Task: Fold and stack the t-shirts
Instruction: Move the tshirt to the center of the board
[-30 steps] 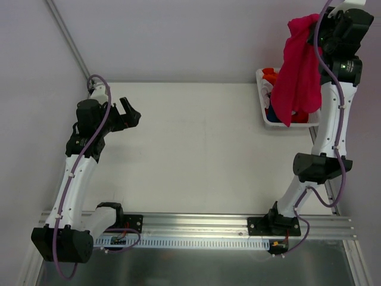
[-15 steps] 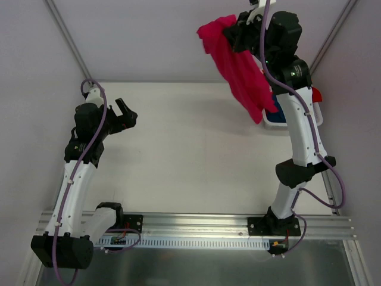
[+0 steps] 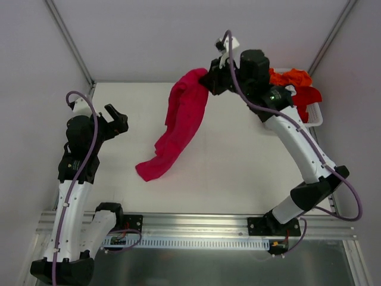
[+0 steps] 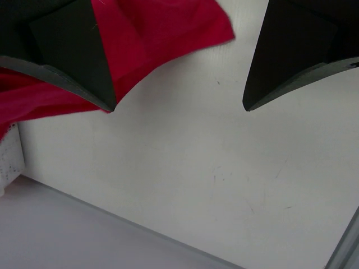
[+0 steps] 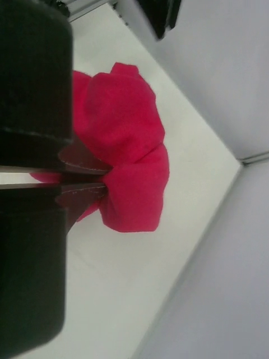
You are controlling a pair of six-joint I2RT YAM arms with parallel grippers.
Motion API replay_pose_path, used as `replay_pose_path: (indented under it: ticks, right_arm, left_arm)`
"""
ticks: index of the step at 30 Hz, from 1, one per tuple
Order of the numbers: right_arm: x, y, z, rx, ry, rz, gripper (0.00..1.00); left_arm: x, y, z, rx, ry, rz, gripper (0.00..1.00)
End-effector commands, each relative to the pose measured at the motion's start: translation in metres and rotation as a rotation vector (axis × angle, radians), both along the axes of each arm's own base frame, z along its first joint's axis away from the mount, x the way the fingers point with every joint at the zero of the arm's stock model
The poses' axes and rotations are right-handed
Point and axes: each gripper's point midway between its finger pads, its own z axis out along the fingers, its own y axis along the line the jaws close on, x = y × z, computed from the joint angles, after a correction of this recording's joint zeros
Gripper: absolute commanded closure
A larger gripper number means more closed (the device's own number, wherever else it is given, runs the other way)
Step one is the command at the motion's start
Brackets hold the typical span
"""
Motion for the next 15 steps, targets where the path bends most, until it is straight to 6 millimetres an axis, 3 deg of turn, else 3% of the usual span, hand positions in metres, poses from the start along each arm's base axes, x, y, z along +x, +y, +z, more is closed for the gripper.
replay_pose_path:
  ticks: [1, 2, 3, 5, 8, 11, 13, 14, 15]
  right_arm:
    - [-0.001, 0.022, -0.077, -0.015, 0.071, 0.045, 0.99]
    - [0.000, 0.020, -0.146, -0.089, 0.159, 0.026, 0.99]
    - [0.005, 0.024, -0.161, -0.079, 0.136, 0.028, 1.00]
    - [0.010, 0.022, -0.231, -0.166, 0.224, 0.007, 0.99]
    - [0.018, 0.024, -0.303, -0.268, 0.332, -0.001, 1.00]
    - [0.021, 0.031, -0.320, -0.288, 0.416, 0.007, 0.99]
    - [0.029, 0.033, -0.299, -0.262, 0.404, -0.002, 0.75]
    - [0.030, 0.034, -0.282, -0.239, 0.375, 0.007, 0.48]
    - [0.029, 0.031, -0.272, -0.239, 0.365, 0.007, 0.33]
  left_arm:
    - [-0.004, 0.013, -0.005, 0.025, 0.018, 0.056, 0.01]
    - [-0.004, 0.012, -0.008, 0.027, 0.024, 0.050, 0.01]
    - [-0.002, 0.008, -0.011, 0.024, 0.035, 0.028, 0.01]
    - [-0.002, 0.004, -0.019, 0.021, 0.058, 0.005, 0.01]
    - [-0.001, -0.010, -0.033, -0.015, 0.098, -0.064, 0.01]
    - [0.000, -0.024, -0.051, -0.062, 0.155, -0.133, 0.01]
    - [0.000, -0.032, -0.059, -0.091, 0.186, -0.166, 0.01]
    - [-0.001, -0.035, -0.064, -0.107, 0.200, -0.174, 0.01]
    - [-0.001, -0.037, -0.066, -0.120, 0.209, -0.179, 0.01]
